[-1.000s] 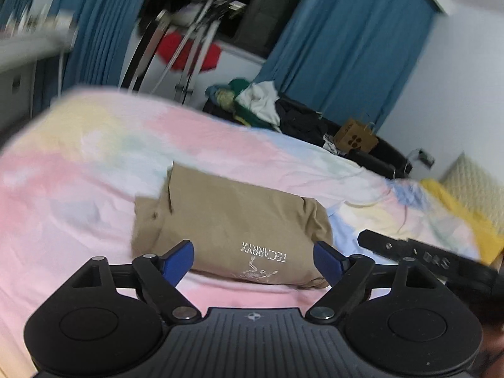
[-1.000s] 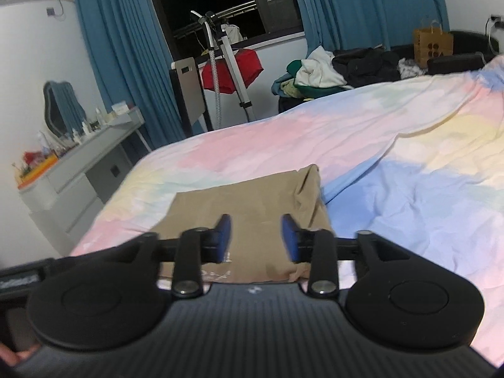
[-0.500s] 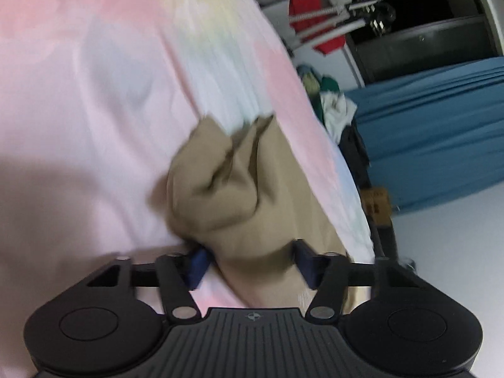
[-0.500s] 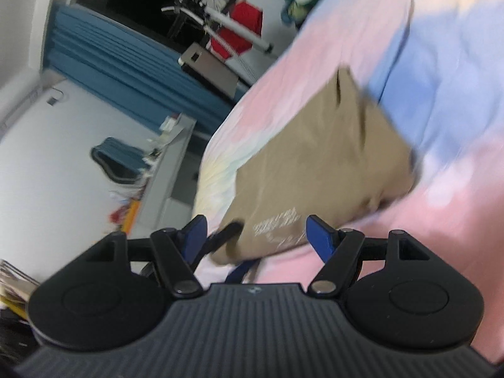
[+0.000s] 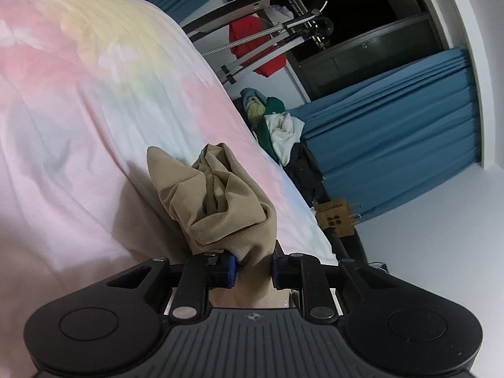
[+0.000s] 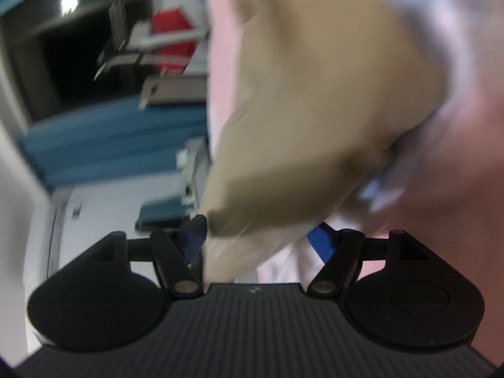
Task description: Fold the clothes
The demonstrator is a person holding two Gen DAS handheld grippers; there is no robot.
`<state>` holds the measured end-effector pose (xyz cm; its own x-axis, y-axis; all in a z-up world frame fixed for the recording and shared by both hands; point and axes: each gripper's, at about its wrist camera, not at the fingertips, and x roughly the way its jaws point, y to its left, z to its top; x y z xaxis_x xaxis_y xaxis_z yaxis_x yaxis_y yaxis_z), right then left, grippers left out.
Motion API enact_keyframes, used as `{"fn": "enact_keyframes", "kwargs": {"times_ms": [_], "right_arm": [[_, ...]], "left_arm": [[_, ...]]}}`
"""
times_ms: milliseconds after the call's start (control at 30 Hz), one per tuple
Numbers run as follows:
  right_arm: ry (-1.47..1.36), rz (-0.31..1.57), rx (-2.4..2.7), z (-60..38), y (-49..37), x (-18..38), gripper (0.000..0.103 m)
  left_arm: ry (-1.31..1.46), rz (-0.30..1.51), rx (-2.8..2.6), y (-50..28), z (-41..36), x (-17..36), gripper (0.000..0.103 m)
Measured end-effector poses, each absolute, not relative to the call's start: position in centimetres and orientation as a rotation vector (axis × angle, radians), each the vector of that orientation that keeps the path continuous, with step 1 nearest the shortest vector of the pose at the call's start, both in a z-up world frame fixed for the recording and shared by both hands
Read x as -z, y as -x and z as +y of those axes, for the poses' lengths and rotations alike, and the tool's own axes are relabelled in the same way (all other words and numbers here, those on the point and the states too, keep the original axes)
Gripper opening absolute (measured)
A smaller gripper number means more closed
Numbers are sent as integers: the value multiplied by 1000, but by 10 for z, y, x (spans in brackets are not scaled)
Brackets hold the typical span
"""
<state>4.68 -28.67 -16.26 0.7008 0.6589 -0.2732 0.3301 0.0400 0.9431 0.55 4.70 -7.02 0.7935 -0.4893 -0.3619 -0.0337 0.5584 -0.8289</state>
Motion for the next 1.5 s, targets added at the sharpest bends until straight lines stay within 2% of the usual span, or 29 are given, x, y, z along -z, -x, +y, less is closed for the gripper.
{"fn": "enact_keyframes", "kwargs": {"times_ms": [167, 267, 333, 433, 700, 900, 1200, 1367, 1500], "right_arm": [[-1553, 750, -172, -302, -31, 166, 72], [-1480, 721, -152, -299, -27, 158, 62], [-1428, 712, -152, -297, -24, 151, 51], [-1375, 684, -159, -297, -16, 141, 42], [-1341, 581, -181, -324, 30, 89, 39], [-1316, 489, -101, -388, 35, 37, 39], [-1234, 328, 48, -545, -41, -15, 39], [-1154, 192, 72, -597, -76, 3, 39], [-1101, 221, 112, -612, -90, 46, 39]], "left_arm": [[971, 632, 285, -1, 52, 72, 21], [984, 638, 285, 0, 54, 74, 20], [986, 639, 287, 3, 55, 75, 20], [978, 635, 291, 9, 55, 73, 21], [982, 615, 352, 30, 41, 40, 21], [986, 633, 454, -2, -31, -2, 21], [988, 717, 625, -130, -217, -29, 21], [930, 675, 700, -177, -295, -11, 21], [855, 737, 680, -188, -319, 37, 21]]}}
